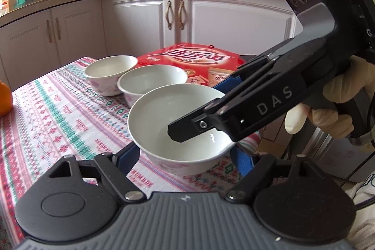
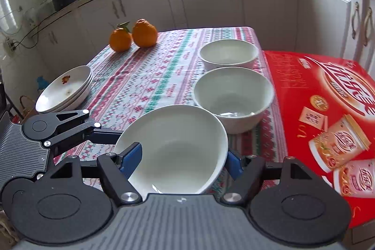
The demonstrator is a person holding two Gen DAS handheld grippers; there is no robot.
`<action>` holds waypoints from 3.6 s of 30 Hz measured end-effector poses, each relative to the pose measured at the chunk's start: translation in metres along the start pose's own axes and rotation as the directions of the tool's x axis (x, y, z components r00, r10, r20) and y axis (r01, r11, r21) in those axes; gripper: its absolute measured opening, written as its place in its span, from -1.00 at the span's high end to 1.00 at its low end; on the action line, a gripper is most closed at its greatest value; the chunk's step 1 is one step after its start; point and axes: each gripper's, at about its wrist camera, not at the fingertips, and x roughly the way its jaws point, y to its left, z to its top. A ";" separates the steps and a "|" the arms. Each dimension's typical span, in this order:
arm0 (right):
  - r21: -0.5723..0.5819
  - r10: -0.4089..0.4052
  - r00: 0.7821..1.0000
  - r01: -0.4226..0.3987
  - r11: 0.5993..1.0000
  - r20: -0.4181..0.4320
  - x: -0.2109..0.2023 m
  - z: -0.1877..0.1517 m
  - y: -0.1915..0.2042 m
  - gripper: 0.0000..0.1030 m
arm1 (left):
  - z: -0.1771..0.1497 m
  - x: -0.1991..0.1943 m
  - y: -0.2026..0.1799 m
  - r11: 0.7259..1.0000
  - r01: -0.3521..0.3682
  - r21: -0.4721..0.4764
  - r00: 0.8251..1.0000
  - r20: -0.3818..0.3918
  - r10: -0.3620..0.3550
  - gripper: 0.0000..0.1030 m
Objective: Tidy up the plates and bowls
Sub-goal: 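Lift and carry the bowl with the right gripper toward the plate stack, then lower the bowl onto the table beside the plates and open the right gripper, then move the right gripper to another white bowl and grasp its rim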
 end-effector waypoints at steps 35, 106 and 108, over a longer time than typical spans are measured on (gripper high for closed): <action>-0.160 0.152 0.985 -0.164 0.973 -0.084 0.098 0.054 0.083 -0.54 | -0.037 -0.040 0.088 0.968 -0.205 -0.143 0.979 -0.044 0.201 -0.63; -0.083 -0.156 0.982 0.165 0.983 0.105 -0.010 0.019 -0.036 -1.00 | 0.033 0.016 0.008 0.989 -0.143 -0.033 0.989 0.018 0.144 -0.93; -0.088 -0.159 0.982 0.168 0.982 0.102 -0.006 0.021 -0.042 -1.00 | 0.037 0.025 0.006 0.989 -0.145 -0.033 0.989 0.018 0.145 -0.93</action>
